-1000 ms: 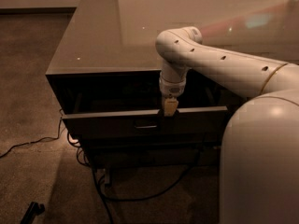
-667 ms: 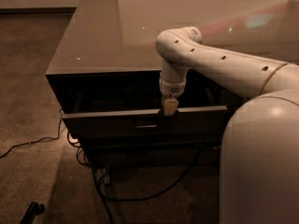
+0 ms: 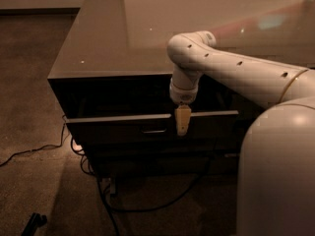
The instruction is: Open top drawer
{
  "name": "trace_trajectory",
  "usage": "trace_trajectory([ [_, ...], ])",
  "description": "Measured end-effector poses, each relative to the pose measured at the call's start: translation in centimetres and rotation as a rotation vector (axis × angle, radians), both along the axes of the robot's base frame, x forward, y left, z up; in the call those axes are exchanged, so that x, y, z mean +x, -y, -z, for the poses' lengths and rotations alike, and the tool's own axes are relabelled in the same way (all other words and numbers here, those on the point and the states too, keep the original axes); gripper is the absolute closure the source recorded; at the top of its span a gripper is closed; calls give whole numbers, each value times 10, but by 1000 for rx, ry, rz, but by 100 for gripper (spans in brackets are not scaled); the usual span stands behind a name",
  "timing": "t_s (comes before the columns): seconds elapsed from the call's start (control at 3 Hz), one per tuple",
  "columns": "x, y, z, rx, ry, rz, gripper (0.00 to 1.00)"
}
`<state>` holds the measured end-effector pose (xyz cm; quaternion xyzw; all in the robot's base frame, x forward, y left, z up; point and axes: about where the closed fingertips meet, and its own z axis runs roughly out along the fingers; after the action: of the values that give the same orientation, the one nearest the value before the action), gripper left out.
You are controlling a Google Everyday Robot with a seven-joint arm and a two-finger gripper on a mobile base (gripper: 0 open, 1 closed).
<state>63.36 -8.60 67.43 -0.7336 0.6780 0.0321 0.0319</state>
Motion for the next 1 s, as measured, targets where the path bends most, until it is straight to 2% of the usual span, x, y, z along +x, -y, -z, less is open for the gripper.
trace_trajectory([
  [0.33, -16, 11, 10, 27, 3, 54, 0],
  [0.67, -45, 26, 27, 48, -29, 101, 19],
  [1.0, -64, 32, 41, 111, -62, 117, 42],
])
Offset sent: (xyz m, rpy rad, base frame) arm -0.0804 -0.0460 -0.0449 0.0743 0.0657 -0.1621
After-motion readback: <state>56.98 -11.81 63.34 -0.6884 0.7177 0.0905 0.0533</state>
